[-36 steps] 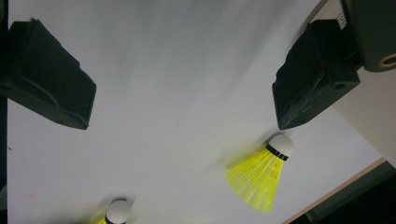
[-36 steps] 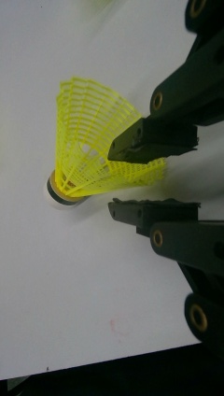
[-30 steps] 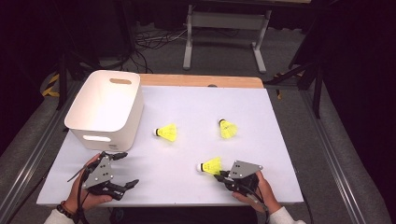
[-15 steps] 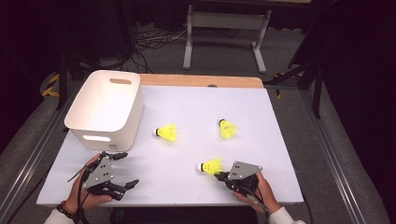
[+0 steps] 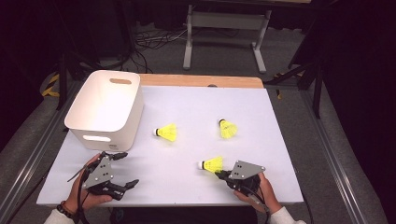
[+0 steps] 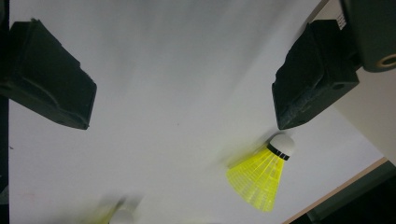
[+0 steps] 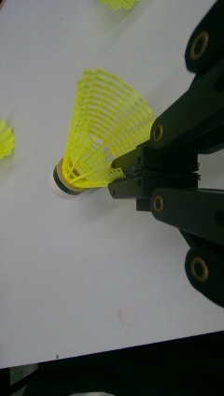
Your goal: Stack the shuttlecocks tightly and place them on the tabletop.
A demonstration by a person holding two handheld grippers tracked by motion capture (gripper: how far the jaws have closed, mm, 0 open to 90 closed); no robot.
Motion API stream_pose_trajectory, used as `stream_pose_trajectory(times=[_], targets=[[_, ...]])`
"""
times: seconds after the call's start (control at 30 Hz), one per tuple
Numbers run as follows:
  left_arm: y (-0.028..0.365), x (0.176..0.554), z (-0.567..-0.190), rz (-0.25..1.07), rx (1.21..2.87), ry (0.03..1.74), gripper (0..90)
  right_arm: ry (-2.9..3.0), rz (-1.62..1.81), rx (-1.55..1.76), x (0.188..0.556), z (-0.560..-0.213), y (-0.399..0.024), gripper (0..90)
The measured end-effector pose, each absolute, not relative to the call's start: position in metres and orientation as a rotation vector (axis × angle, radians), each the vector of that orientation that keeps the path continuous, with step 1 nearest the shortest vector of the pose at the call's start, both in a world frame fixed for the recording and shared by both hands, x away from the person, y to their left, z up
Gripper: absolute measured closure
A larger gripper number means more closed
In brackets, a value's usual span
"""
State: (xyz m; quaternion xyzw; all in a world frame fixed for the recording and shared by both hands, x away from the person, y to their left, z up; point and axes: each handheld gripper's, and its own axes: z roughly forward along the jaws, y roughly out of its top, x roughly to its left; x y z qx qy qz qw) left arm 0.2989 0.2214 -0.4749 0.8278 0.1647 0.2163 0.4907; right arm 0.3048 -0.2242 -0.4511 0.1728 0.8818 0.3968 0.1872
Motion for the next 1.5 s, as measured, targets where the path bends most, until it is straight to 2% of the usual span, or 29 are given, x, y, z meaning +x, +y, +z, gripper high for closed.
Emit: stream_pose_trajectory(times=[1.5], targets=[[0.221,0.299,-0.475,0.525,2.012,0.398,7.3,2.400,1.165,0.471,0.303,-0.436,-0.229,89.7]])
